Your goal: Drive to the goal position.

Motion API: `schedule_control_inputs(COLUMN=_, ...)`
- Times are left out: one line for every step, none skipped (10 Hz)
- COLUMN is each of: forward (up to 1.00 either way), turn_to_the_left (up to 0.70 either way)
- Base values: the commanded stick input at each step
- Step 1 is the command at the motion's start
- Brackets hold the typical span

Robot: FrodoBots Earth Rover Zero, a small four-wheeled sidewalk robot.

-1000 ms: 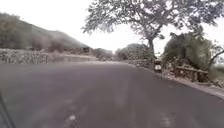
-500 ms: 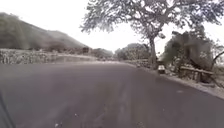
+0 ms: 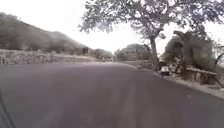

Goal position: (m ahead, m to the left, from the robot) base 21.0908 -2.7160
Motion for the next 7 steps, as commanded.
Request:
schedule_control_inputs(forward=0.7, turn_to_the_left=0.0)
schedule_control_inputs(forward=0.7, turn_to_the_left=0.0)
schedule_control_inputs(forward=0.7, turn_to_the_left=0.0)
schedule_control_inputs(forward=0.7, turn_to_the_left=0.0)
schedule_control_inputs(forward=0.7, turn_to_the_left=0.0)
schedule_control_inputs(forward=0.7, turn_to_the_left=0.0)
schedule_control_inputs(forward=0.7, turn_to_the_left=0.0)
